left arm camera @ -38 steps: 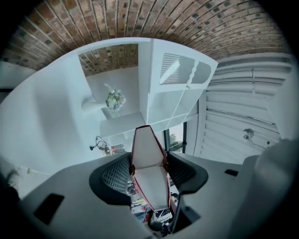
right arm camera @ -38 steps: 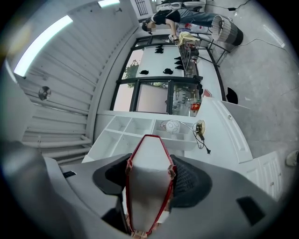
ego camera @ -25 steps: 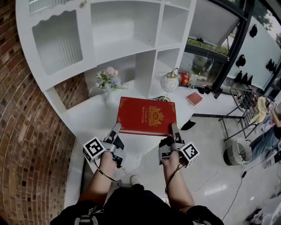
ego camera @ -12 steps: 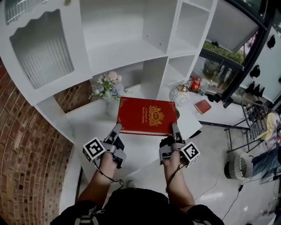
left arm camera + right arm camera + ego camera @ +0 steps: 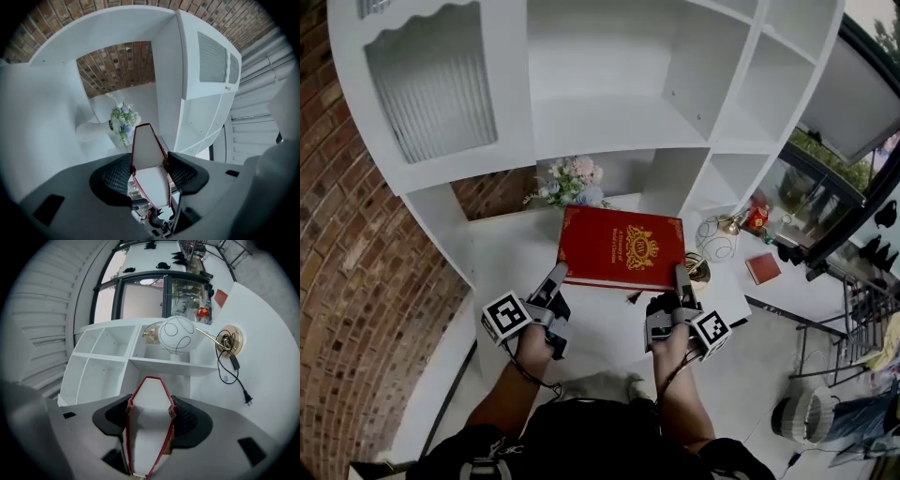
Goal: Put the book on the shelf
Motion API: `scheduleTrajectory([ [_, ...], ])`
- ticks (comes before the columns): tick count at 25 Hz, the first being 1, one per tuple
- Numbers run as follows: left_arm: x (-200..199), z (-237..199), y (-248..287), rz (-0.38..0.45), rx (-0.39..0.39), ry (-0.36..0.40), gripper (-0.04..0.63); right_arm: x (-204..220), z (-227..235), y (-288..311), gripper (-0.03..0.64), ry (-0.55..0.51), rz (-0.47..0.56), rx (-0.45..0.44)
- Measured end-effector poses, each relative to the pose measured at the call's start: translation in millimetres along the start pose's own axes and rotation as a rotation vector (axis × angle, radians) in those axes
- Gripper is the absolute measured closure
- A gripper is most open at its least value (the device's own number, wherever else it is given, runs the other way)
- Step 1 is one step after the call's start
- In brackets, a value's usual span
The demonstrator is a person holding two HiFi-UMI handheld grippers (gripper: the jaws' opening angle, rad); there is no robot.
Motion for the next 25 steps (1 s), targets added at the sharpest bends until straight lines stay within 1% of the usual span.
scheduleTrajectory([
  [2, 5.6, -2.1, -4.1, 0.046, -0.065, 0.012, 0.344, -7.5, -1.3, 11.6, 0.348, -0.01, -0.056, -0.001],
  [3, 8.5, -0.9, -4.4, 0.071, -0.081, 0.016, 0.344, -11.0, -3.5, 17.4, 0.348, -0.013, -0.083, -0.006],
  [5, 16.6, 8.1, 0.3, 0.123, -0.051, 0.021, 0.344, -19.4, -7.4, 27.0, 0.347, -0.011, -0.13, -0.015],
  [6, 22.2, 11.9, 1.3, 0.144, -0.055, 0.027, 0.344, -24.7, -8.5, 30.9, 0.347, -0.008, -0.15, -0.018],
  [8, 32.9, 14.8, -0.9, 0.179, -0.112, 0.044, 0.344, -34.5, -11.2, 39.2, 0.347, -0.008, -0.188, -0.029],
  [9, 36.5, 16.1, -1.1, 0.196, -0.128, 0.05, 0.344, -38.2, -13.1, 43.8, 0.347, -0.011, -0.205, -0.038],
  [14, 45.4, 25.5, -0.3, 0.267, -0.147, 0.082, 0.344, -45.2, -17.6, 60.0, 0.345, -0.006, -0.269, -0.066],
  [18, 47.2, 33.4, 1.9, 0.296, -0.12, 0.098, 0.344, -46.2, -18.8, 66.5, 0.345, 0.002, -0.304, -0.078],
  [20, 46.9, 33.3, 1.2, 0.3, -0.14, 0.108, 0.344, -47.0, -20.9, 69.3, 0.345, 0.0, -0.314, -0.083],
  [21, 46.4, 34.4, 2.4, 0.302, -0.136, 0.11, 0.344, -47.5, -22.2, 70.7, 0.345, -0.001, -0.317, -0.087],
  [24, 43.9, 43.6, 11.3, 0.31, -0.053, 0.096, 0.344, -48.1, -28.0, 73.9, 0.345, -0.004, -0.316, -0.108],
  [25, 42.4, 45.0, 12.0, 0.308, -0.051, 0.101, 0.344, -48.1, -30.5, 74.8, 0.345, -0.006, -0.314, -0.118],
])
Point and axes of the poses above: the fingertips, and each gripper's own axes: y forward along the fingers, z to its right, x out of its underside, the point moved 8 cm from there along -y, backward along the fingers, and after that the axes turned 5 degrees about y, right-handed, at the moved point
